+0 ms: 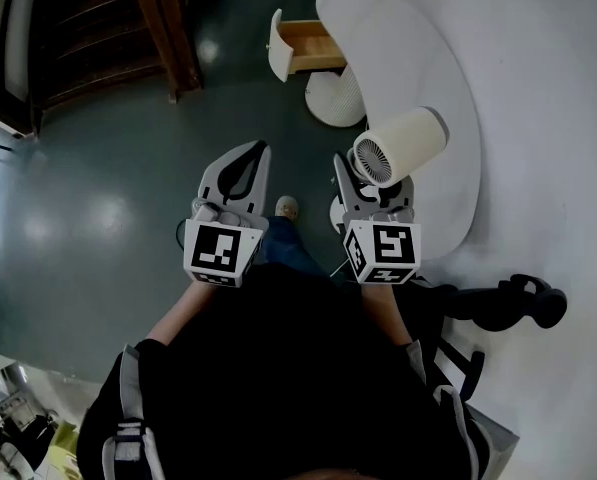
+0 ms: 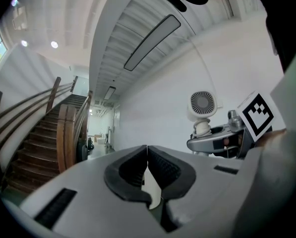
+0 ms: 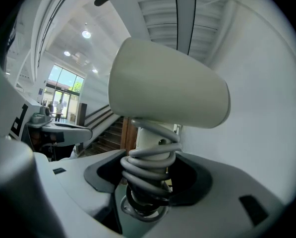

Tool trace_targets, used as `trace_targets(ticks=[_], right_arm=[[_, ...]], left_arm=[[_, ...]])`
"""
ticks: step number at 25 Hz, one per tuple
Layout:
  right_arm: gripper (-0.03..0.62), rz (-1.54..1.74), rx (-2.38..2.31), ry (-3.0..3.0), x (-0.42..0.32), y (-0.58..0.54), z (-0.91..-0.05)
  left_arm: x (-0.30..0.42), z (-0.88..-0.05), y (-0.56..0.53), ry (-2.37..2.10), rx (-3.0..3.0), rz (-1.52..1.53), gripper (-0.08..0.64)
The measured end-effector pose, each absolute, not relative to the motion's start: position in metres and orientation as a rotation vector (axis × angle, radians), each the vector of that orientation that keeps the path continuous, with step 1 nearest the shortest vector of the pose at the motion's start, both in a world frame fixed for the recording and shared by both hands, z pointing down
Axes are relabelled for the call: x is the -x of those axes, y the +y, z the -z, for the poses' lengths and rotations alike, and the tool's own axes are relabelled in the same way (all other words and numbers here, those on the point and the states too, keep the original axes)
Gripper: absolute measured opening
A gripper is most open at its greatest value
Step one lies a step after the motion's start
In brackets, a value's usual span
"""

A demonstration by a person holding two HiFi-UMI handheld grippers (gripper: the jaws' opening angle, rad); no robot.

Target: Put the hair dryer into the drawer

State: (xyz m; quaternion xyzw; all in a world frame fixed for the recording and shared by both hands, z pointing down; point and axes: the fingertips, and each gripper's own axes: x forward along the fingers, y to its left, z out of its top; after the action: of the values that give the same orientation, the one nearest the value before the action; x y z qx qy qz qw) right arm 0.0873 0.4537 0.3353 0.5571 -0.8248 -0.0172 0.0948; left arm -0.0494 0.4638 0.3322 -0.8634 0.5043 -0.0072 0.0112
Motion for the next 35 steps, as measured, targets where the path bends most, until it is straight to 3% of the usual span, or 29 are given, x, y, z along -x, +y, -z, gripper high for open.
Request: trace_targets(ticks=[19,35], right_arm=[[0.279,0.052,-1.531,-2.511,-0.128,0.236,-0.333],[0.279,0.009,-1.54,-2.477,-0.171,0.19,-0.36]], left_arm=[[0.007,-0.328,0.262,1.725,2.678,0.077,0.009],[-0.033,-0.332,0.194,1.678,2.655,0.044,0.009]])
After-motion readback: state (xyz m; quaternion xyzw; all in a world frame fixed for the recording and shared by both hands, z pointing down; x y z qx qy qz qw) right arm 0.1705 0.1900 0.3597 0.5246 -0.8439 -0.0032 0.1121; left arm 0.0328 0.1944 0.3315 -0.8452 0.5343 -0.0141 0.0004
